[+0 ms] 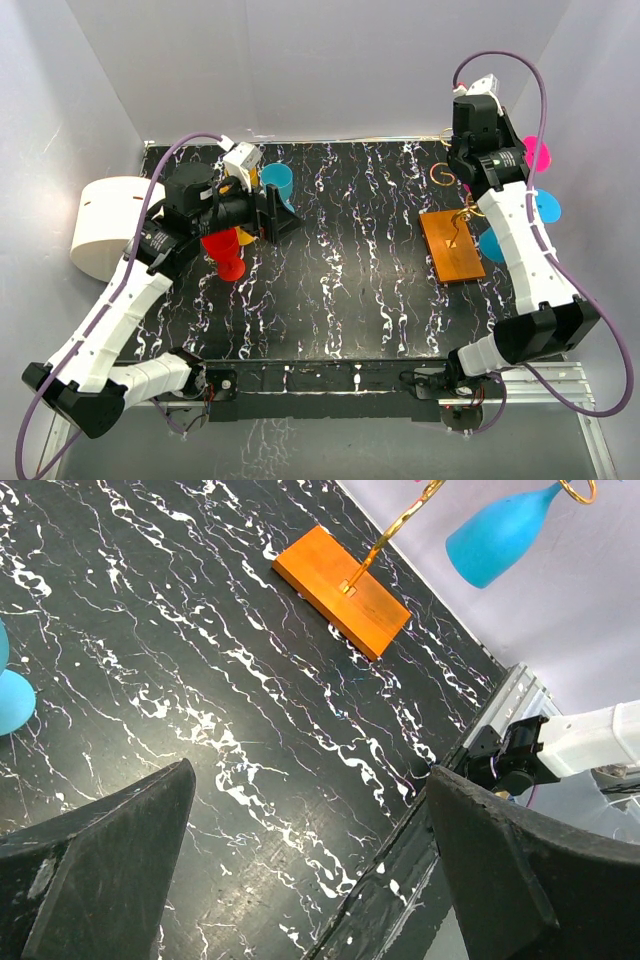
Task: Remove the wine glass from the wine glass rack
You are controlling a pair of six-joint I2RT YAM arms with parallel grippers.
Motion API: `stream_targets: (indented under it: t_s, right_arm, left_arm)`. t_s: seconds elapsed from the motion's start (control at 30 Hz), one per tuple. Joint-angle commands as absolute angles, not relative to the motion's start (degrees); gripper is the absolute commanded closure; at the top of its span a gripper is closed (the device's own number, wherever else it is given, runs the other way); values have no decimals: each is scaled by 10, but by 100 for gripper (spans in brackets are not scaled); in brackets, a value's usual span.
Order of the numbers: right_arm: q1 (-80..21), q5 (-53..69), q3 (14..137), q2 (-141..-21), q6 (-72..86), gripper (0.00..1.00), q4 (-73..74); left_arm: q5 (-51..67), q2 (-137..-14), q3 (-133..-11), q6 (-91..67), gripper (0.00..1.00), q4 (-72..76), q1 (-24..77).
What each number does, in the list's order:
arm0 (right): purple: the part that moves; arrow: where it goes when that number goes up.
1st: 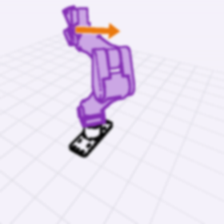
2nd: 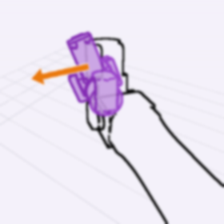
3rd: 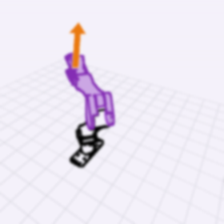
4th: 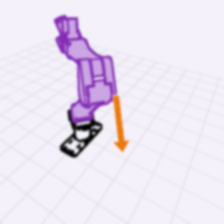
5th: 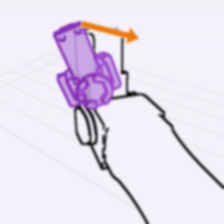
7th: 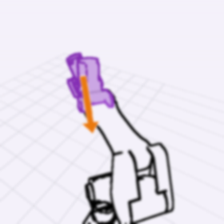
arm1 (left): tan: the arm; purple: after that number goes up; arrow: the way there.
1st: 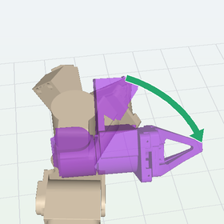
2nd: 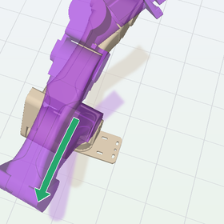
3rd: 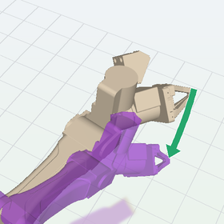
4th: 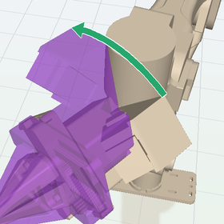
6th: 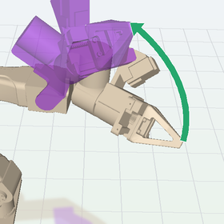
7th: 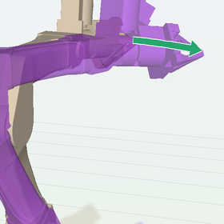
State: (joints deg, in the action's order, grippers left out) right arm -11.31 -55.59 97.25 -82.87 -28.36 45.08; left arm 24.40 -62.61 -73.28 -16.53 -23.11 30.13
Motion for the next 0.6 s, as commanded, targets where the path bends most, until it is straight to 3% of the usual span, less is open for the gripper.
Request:
stream_targets:
  t_s: [0.0,0.57]
  right_arm:
    - [-116,-549,1025,-850,-256,100,434]
    - [-115,-610,1055,-915,-326,100,271]
  left_arm:
    - [241,-602,-729,-175,1,-220,303]
    - [238,-599,-733,-205,1,-250,303]
